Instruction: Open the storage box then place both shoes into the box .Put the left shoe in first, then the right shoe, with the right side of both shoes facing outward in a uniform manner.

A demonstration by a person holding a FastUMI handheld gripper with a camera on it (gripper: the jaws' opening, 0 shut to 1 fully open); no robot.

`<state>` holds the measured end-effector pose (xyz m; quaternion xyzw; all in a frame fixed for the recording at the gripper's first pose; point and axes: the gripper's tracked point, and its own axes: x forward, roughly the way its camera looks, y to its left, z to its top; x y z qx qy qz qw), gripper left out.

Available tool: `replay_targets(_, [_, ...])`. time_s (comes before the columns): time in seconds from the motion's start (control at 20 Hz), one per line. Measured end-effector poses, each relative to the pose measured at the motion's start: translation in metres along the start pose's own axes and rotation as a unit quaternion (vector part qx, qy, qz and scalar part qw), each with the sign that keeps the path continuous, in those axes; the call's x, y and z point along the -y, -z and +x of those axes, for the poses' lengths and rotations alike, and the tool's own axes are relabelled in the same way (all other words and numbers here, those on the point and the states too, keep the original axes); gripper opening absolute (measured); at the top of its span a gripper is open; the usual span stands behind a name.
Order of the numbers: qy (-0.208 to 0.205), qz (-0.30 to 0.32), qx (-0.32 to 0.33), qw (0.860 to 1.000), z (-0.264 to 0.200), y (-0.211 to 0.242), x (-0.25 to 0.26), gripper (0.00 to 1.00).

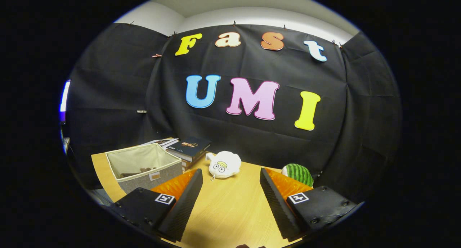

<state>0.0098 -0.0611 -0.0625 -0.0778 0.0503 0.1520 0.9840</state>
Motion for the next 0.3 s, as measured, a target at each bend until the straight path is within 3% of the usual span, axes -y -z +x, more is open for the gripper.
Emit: replay_targets(0.3, [0.012,0.019,-0.024,0.999,0.003,0.012,0.013,0.98])
